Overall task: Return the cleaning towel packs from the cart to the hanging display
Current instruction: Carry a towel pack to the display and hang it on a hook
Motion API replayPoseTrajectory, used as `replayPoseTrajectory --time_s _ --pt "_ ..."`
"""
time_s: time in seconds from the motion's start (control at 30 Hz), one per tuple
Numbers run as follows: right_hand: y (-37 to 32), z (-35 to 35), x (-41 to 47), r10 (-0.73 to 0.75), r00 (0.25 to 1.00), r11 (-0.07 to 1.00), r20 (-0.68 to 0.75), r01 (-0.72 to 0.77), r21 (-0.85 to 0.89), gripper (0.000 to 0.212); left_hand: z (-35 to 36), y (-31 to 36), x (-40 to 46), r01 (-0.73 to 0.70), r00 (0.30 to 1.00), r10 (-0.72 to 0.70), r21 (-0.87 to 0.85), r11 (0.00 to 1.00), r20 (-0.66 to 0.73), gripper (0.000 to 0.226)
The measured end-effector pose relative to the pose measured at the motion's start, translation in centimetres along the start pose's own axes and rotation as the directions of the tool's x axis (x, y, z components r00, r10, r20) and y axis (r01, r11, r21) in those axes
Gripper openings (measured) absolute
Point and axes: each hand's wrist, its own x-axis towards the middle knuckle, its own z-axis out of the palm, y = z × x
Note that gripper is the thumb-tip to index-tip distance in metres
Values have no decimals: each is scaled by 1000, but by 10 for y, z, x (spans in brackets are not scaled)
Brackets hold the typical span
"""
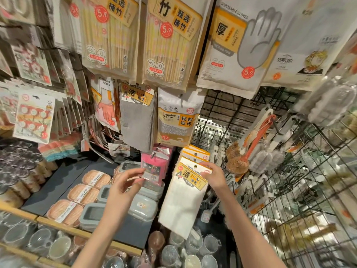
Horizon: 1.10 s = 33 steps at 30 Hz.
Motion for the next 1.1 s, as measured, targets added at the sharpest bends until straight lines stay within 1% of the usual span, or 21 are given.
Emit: replayPoseTrajectory --time_s 0.17,0.23,0.33,0.4,0.5,0.67,0.8,0.97,1.1 --pt "7 9 18 51 995 998 -83 -55 -43 34 -2 -3 6 9 1000 -9 13 1000 -1 30" --pt "8 13 25 63 994 997 -92 -67 -42 35 0 -3 9 10 1000 -10 13 1000 -9 30" --pt "11 20 29 51 994 987 -97 -65 -146 34 1 -4 11 6 1000 -5 11 1000 -20 31" --pt "16 23 29 64 989 977 -130 -89 -194 33 1 -5 11 5 1000 -5 8 1000 -19 34" --pt "21 23 31 79 984 981 -160 -105 -161 33 0 -6 14 8 1000 -8 -11 1000 -16 38" --pt "20 24 35 11 991 976 -132 -40 -216 28 -1 -8 18 11 1000 -11 -19 1000 -17 40" --pt "27 16 37 13 995 993 -103 -25 -116 23 -2 -9 20 19 1000 -19 -30 999 -6 40" --pt "27 16 44 36 988 993 -151 -52 -105 19 -3 -10 23 29 1000 -29 -32 999 1 39" --pt "20 28 52 48 971 980 -234 -91 -176 16 -3 -10 24 44 999 -44 -16 999 -1 38"
